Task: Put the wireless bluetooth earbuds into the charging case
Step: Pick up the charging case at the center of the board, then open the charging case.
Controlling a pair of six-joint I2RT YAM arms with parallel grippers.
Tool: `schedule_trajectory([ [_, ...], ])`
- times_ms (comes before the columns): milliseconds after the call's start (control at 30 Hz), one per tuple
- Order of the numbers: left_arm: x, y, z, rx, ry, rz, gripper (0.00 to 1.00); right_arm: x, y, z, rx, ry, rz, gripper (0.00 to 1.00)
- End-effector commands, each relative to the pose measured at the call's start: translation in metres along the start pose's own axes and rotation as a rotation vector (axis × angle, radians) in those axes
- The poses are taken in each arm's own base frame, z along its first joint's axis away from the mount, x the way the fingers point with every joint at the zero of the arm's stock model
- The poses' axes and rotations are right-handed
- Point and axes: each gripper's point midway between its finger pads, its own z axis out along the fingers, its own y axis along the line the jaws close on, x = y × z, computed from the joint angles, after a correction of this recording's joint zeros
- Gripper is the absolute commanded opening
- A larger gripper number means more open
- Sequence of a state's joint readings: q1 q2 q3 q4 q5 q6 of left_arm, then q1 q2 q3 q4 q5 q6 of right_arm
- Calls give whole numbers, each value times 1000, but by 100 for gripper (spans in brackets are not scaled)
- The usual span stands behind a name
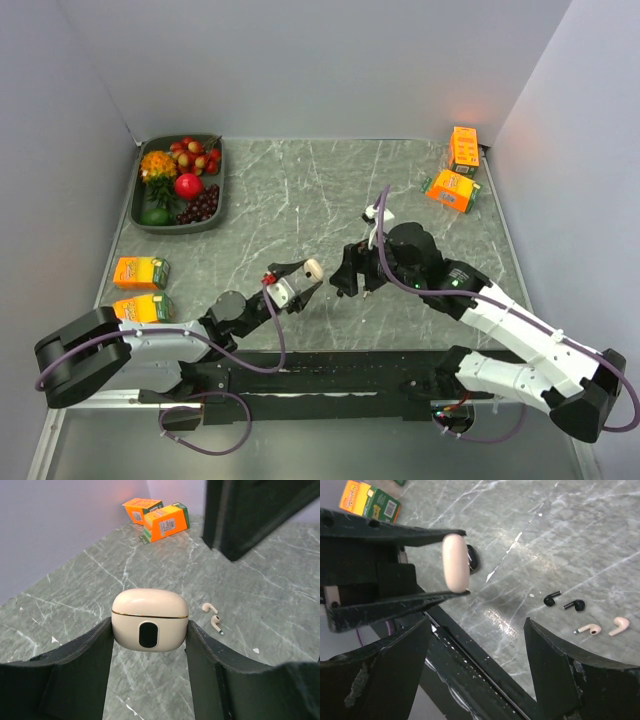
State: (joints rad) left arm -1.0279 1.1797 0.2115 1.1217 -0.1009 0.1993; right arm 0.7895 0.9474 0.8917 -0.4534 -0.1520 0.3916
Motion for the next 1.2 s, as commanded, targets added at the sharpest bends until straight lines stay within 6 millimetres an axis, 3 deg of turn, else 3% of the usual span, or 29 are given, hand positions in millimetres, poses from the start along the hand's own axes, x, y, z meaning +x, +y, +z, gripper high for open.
schedule_trajectory([
  [0, -20, -3, 8, 1, -42, 49, 1, -33, 21, -4, -36, -79, -62, 81],
  [267, -17, -12, 8, 15, -16, 74, 1, -37, 33, 14, -39, -34, -100, 73],
  [600, -17, -11, 7, -5, -6, 72, 1, -24, 23, 37, 47, 27, -123, 62],
  [1000, -21, -13, 4, -3, -20, 65, 1, -19, 34, 46, -5, 48, -131, 59],
  [1167, -22, -13, 4, -3, -20, 66, 1, -17, 35, 49, -7, 61, -133, 49],
])
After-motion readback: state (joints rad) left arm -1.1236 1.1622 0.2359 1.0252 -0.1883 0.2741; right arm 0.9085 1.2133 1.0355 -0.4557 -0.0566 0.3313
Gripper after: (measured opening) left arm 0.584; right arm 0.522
